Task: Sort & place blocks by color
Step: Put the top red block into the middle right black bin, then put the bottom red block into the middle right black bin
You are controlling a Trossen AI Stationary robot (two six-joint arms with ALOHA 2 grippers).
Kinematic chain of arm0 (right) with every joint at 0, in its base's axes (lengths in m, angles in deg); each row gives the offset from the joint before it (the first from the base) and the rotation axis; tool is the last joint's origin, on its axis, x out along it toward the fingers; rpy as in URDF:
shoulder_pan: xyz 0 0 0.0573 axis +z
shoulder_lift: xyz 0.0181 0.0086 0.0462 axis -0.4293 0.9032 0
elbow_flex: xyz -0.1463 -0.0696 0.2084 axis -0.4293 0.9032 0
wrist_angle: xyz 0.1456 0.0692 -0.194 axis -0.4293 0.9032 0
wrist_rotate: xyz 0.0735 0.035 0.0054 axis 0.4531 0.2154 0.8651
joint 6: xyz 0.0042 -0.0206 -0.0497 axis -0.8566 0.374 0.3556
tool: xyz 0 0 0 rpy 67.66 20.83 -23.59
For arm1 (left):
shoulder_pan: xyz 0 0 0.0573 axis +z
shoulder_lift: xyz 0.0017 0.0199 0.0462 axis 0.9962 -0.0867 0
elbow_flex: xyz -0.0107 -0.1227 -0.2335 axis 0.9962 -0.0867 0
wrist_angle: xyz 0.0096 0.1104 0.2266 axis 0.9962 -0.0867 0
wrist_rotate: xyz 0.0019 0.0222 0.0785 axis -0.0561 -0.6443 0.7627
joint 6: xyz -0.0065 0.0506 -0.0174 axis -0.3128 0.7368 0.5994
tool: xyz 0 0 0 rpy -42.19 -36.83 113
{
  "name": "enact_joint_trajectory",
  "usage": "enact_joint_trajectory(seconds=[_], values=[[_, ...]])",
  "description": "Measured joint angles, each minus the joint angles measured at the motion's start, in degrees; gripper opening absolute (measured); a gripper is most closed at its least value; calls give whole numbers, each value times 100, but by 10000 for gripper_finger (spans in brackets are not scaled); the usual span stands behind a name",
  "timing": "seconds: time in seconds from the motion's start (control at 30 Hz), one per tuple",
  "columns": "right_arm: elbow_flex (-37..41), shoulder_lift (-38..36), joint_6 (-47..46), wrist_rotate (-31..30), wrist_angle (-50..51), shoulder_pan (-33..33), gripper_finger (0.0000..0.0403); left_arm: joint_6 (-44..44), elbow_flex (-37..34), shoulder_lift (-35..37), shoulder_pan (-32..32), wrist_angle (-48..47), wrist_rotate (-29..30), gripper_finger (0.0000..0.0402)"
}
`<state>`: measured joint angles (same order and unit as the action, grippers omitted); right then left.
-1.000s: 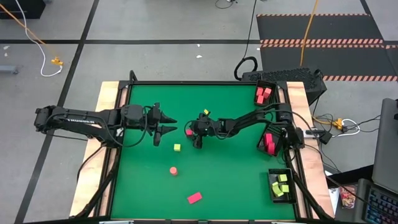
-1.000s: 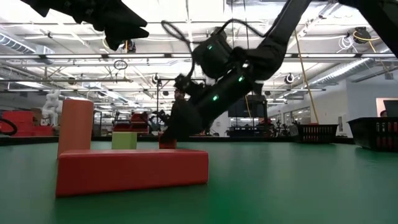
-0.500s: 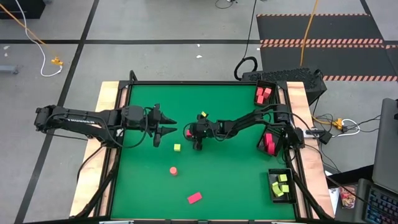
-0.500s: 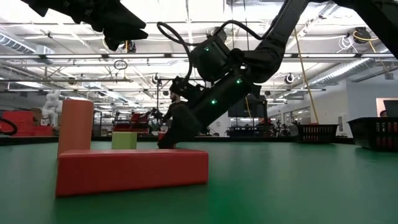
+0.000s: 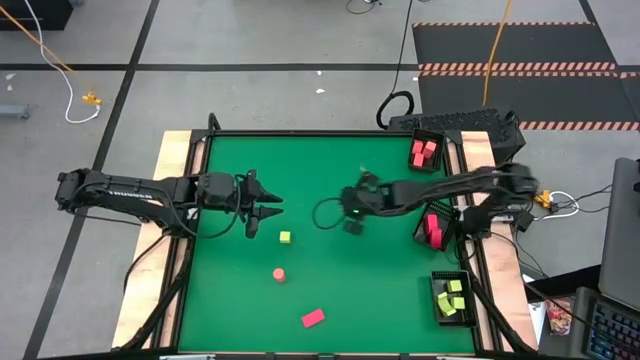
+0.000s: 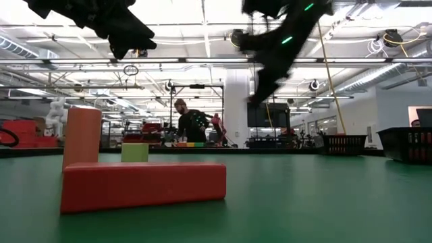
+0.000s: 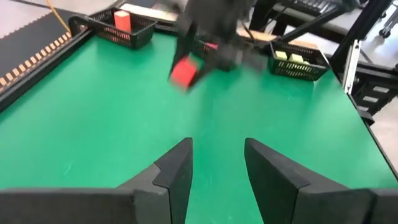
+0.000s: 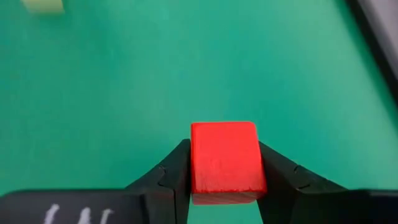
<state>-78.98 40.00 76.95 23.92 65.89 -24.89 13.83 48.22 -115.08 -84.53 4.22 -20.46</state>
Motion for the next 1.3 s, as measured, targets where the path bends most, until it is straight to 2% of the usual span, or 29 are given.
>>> enact_joint_trajectory(seconds=[0.13, 0.2, 0.37, 0.43, 0.73, 0.93, 1.03, 1.2, 1.3], values=[[3, -751, -1632, -1, 2406, 115, 119, -33, 0, -1, 0, -112, 0, 147], [84, -941, -2191, 80, 3224, 147, 119, -2, 0, -1, 0, -31, 6, 147], [682, -1296, -2935, 989, 4005, 96, 119, 173, 0, 1, 0, 20, 124, 147], [963, -1343, -3097, 1316, 4118, 90, 119, 155, 0, 1, 0, 15, 133, 147], [1748, -1456, -3450, 1823, 4212, 94, 126, 184, 0, 1, 7, -26, 142, 147], [1777, -1496, -3446, 1814, 4179, 94, 257, 164, 0, 1, 11, -28, 146, 147], [1777, -1638, -3487, 1815, 4169, 96, 303, 153, 0, 1, 11, -43, 146, 147], [1699, -2077, -3752, 1821, 3945, 129, 328, 107, 0, 1, 11, -126, 146, 147], [1688, -2423, -3507, 1819, 2805, 256, 325, 105, 0, 1, 11, -193, 145, 147]])
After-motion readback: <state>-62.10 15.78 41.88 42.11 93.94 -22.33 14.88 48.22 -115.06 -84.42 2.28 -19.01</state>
